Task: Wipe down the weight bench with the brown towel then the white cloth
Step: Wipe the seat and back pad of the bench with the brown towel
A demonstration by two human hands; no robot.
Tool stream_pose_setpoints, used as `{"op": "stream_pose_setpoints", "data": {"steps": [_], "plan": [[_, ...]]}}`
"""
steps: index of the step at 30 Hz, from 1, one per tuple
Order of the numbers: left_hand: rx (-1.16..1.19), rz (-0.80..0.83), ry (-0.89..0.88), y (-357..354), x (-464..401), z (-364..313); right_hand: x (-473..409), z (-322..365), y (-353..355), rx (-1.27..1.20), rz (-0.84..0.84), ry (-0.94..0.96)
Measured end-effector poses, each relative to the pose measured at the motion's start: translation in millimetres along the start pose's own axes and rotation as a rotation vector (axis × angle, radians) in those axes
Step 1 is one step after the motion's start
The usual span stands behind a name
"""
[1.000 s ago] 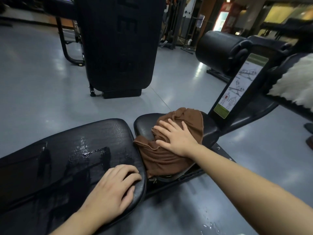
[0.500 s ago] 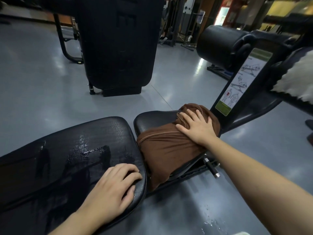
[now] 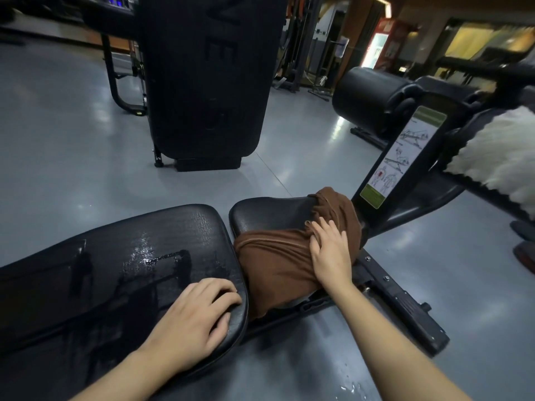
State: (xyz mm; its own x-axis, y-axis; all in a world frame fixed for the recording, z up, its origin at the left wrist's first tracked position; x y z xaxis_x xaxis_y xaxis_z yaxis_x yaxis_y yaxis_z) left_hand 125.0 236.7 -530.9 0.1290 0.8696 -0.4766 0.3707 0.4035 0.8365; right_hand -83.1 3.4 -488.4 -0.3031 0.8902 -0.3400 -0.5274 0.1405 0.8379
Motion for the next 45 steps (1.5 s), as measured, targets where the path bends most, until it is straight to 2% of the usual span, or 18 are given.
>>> {"op": "stream_pose_setpoints", "data": {"steps": [4,6,10,14,19,21,24,27,31,38,45], "plan": [[-0.041,0.008,-0.007,1,0,-2,23,6,4,-0.188,-0.004,0.017],[-0.084,0.012,-0.021,2,-1,-3,35,8,10,-0.220,0.022,0.032],[-0.149,0.017,-0.077,6,-11,-11,66,8,15,-0.192,0.029,0.194],[-0.010,-0.043,0.053,1,-38,-34,76,-2,25,-0.257,0.093,0.249],[0.112,0.025,0.202,-19,-77,-61,64,-13,41,-0.343,-0.067,0.018],[0.070,0.082,0.213,-28,-89,-64,56,-14,39,-0.260,0.024,-0.063],[-0.054,0.088,0.180,-36,-103,-61,49,-13,30,-0.114,0.188,-0.089],[-0.057,0.046,0.154,-39,-112,-57,46,-7,24,-0.049,0.078,-0.078],[0.029,0.060,0.235,-34,-119,-58,51,3,15,-0.085,-0.138,0.067],[0.185,0.018,0.240,-11,-100,-65,75,40,39,-0.433,-0.126,0.145],[0.440,-0.170,0.202,44,-67,-86,110,88,82,-0.504,-0.201,0.325]]}}
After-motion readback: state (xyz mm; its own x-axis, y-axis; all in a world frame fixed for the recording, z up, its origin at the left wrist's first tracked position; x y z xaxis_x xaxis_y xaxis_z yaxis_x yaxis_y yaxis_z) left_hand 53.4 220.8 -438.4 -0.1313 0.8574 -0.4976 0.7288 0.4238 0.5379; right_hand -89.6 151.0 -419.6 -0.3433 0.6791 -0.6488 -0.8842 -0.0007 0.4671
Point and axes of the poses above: each hand's wrist, its own x-axis away from the middle knuckle, its own y-axis out of the back of the hand, z = x × y, the point moved 1 cm from there along -x, towards the middle knuckle, and after that the axes turned 3 degrees about -y, right-handed, at the moved point
